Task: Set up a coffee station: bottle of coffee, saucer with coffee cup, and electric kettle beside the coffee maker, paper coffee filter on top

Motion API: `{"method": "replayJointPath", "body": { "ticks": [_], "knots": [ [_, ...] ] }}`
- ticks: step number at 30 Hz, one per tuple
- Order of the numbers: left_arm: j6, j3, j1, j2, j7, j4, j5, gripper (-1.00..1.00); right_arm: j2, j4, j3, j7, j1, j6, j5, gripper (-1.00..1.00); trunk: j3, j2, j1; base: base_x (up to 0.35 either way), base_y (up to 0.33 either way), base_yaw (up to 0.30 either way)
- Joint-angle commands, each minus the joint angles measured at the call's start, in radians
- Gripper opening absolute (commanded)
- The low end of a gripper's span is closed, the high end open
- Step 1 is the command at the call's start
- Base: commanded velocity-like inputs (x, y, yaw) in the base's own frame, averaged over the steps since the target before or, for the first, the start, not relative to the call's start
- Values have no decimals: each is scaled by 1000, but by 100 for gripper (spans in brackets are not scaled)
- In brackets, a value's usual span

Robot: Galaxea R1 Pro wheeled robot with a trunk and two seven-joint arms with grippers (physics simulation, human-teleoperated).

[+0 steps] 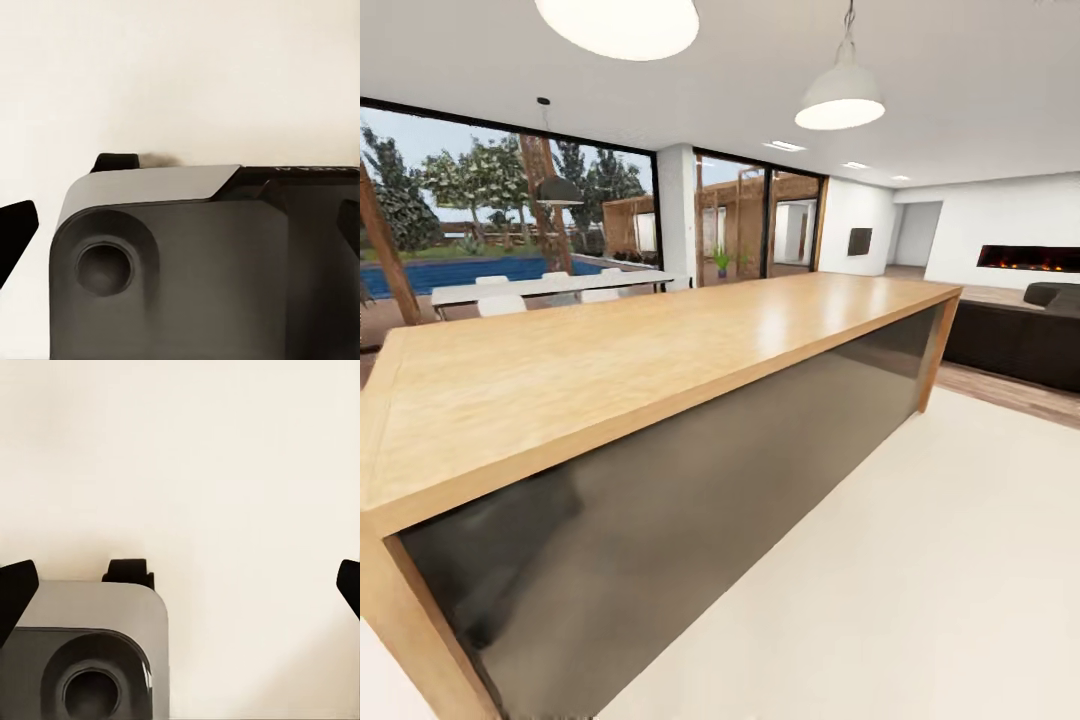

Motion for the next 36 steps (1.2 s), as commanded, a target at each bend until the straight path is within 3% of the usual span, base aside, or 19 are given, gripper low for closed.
{"method": "replayJointPath", "body": {
  "ticks": [1, 10, 36],
  "knots": [
    [-1, 1, 0, 0, 0, -1, 0, 100, 0, 1, 0, 0, -1, -3, 0, 100, -1, -1, 0, -248, 200, -2],
    [-1, 1, 0, 0, 0, -1, 0, 100, -1, 1, 0, 0, -1, -3, 0, 100, 0, -1, 0, -189, 153, -108],
    [-1, 1, 0, 0, 0, -1, 0, 100, 0, 1, 0, 0, -1, -4, 0, 100, 11, -1, 0, -7, 6, -239]
  ]
}}
